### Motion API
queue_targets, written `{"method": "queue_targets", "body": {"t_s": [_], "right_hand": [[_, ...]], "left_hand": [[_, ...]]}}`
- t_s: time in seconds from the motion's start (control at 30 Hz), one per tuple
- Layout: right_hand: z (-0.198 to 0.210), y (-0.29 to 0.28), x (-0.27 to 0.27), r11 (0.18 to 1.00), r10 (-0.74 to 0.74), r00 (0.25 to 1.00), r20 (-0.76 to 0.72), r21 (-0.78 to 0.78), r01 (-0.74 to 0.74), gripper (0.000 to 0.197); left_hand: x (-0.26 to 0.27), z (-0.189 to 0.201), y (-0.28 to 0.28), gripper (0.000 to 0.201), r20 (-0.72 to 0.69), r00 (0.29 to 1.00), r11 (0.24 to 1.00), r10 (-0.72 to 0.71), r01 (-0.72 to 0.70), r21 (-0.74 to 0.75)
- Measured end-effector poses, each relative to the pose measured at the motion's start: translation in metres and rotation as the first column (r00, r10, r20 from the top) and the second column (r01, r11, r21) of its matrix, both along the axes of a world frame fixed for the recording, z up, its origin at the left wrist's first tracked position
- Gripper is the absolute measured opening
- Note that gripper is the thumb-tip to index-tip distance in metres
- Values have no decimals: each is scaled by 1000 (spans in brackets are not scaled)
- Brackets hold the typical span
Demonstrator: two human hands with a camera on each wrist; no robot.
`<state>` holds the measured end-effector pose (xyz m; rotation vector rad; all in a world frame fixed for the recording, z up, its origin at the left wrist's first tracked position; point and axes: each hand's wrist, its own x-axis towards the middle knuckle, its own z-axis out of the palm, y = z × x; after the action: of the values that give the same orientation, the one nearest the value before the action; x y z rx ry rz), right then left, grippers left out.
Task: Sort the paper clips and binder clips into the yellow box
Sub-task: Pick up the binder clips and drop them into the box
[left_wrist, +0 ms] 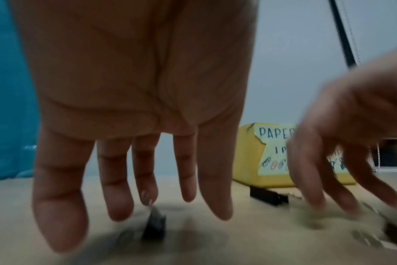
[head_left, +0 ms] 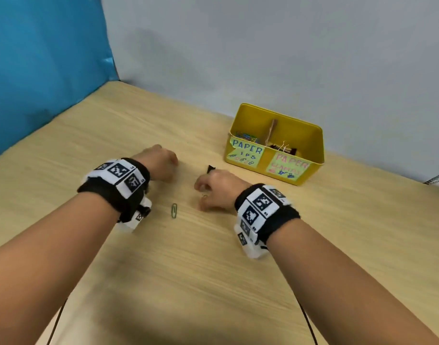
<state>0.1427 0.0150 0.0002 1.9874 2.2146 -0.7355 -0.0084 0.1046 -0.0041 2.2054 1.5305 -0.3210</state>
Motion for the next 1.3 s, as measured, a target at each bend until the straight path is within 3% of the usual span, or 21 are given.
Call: {"method": "queue_targets", "body": {"t_s": [0.07,0.2,0.3,0.4,0.5,0.57,0.67,0.77,0.9,0.97,1.03,1.1,1.2,1.3], "right_hand": [[-17,-1,-11,998,1,1000,27,-56,1,38],[-19,3,0,981,-191,977,-90,-42,188,24],[-10,12,11,947,-289,940,-181,91,308,20],[-9,27,10,921,-324,927,-191,160,355,28],[-19,34,6,948,-277,961,14,170,271,51],[-27,32,5,971,-199,970,139,162,176,51],[-37,27,7,987,-95,988,119,137,78,40],[-33,17,20,990,-119,992,31,85,116,35],[-16,-14,55,991,-128,991,35,-20,129,34],[-3,-33,77,981,-191,982,-8,25,191,34],[17,-48,97,930,-303,939,-163,163,328,33],[41,-54,116,814,-394,871,-294,329,479,31],[70,-48,140,625,-487,803,-345,504,596,31],[79,-27,153,569,-536,776,-332,538,623,33]], "left_hand": [[-5,-7,-2,34,28,1000,1000,-7,7,20],[-3,-10,-5,20,99,995,999,27,-29,22],[3,-10,-5,18,114,993,1000,21,-21,-1],[6,-12,-5,14,144,989,1000,15,-15,-2],[8,-12,-5,17,177,984,1000,2,-6,21],[8,-9,-5,19,191,981,1000,-8,2,28],[10,0,-5,13,227,974,1000,-2,0,7],[21,19,-8,6,321,947,1000,-11,2,27],[65,48,-11,8,465,858,968,-217,127,217],[98,59,-15,9,521,795,943,-310,190,272],[130,67,-18,10,553,747,926,-369,241,292],[157,70,-19,13,562,726,915,-396,260,309],[186,71,-20,26,576,714,915,-399,264,307],[193,70,-17,47,540,743,917,-396,287,278]]}}
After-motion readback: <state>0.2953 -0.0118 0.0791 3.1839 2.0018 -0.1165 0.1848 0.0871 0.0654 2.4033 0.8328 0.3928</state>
